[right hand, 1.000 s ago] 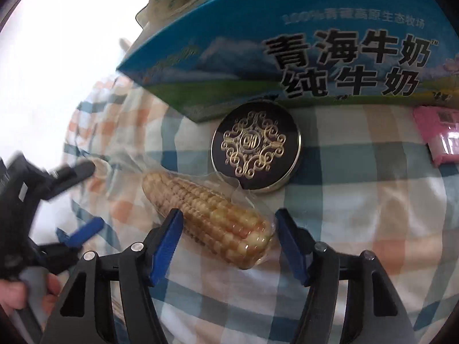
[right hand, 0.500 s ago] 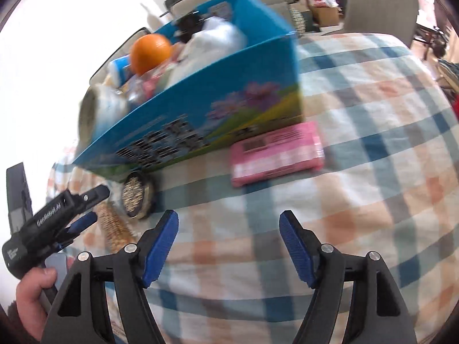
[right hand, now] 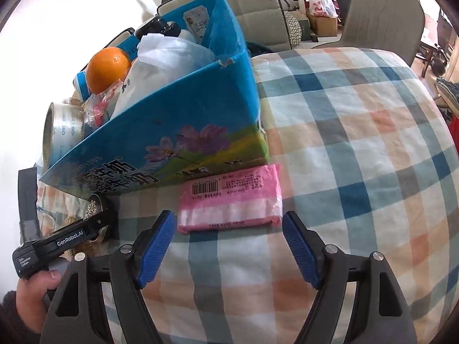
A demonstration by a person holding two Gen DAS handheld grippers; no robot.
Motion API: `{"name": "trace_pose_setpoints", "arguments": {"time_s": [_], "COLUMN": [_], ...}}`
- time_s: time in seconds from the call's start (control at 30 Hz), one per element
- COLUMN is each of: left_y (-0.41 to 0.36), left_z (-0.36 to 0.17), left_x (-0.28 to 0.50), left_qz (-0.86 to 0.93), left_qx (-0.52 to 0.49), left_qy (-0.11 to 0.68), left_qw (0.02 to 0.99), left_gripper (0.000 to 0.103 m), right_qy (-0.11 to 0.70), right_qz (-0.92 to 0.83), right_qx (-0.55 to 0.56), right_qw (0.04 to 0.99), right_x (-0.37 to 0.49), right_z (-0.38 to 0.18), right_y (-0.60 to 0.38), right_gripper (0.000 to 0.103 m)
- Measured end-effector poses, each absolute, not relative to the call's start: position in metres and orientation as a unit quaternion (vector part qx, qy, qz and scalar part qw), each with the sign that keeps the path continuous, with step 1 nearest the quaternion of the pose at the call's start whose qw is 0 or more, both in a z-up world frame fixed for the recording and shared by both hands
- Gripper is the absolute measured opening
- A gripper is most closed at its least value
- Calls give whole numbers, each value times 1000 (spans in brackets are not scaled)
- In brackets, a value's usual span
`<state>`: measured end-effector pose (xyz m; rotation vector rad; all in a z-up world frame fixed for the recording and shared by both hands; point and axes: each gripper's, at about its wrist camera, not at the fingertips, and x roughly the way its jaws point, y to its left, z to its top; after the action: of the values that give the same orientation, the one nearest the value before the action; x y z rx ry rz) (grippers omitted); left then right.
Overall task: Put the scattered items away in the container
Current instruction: 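Grasp the round black tin with the left gripper while the right gripper grasps the pink packet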
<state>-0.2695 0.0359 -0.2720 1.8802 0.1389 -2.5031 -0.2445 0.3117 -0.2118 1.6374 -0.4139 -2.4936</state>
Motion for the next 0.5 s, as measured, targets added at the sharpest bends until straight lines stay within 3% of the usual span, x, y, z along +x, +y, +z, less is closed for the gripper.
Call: {"name": "trace_pose_setpoints", "arguments": {"time_s": [0.13,0.2,0.37,0.5], "left_y": [41,43,46,52], "left_z": [-272,-271,-267,-268], "left_x": [-268,-267,-265,-263], "left_qz": [-805,-808,-806,-811], "left_qx": [592,589,590,584], "left_qy": [31,29,31,22], "left_qw": [3,1,-5,-6], "left_gripper": [90,90,90,90], "right_qy": [-104,-89,-26,-30], "right_qz": [-825,-829,-829,-826], "right_qx": [551,549,558,562], "right_qw": [62,56,10,3], "right_x": [-260,-264,-266,-262], "right_z": [-224,-226,-230,-231], "right_y": [292,283,272,279], "right_gripper": [88,98,99,99]}}
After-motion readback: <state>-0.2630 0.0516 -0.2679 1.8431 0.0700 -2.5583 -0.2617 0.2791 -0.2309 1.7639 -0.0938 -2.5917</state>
